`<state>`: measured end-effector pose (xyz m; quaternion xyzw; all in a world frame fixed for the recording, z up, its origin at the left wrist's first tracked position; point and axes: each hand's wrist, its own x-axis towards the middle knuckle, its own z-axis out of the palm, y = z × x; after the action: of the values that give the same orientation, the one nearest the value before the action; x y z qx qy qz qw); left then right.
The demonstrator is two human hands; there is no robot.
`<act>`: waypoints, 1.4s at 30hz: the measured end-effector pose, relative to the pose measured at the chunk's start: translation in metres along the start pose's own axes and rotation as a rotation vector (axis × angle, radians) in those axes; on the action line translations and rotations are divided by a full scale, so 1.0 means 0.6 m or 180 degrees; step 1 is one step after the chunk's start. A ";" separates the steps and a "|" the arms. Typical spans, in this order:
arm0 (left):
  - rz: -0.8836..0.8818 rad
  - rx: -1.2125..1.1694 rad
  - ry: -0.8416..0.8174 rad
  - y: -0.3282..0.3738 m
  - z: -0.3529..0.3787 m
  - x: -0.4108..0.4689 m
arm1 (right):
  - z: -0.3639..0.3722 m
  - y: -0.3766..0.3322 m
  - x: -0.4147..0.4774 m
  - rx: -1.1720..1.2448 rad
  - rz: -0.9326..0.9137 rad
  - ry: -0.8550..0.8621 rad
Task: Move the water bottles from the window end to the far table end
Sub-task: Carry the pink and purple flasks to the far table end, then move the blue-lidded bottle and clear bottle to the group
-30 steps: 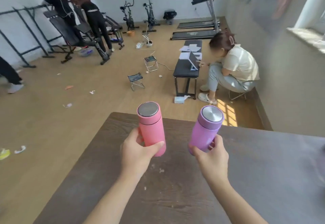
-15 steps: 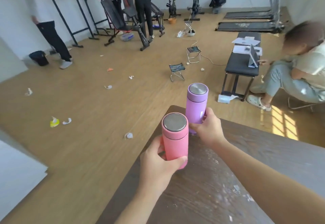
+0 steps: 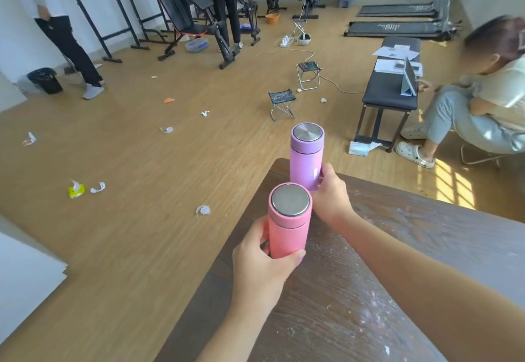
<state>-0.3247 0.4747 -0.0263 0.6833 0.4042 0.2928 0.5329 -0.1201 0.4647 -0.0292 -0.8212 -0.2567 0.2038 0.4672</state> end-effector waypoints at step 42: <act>0.1208 0.0189 -0.3198 0.233 0.733 -0.658 | -0.694 0.427 -0.844 0.0468 0.1270 0.2891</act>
<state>-0.1235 -0.0973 0.0059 0.8151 -0.0231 0.0095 0.5789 -0.2193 -0.2316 -0.0046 -0.8250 0.1497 -0.0713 0.5402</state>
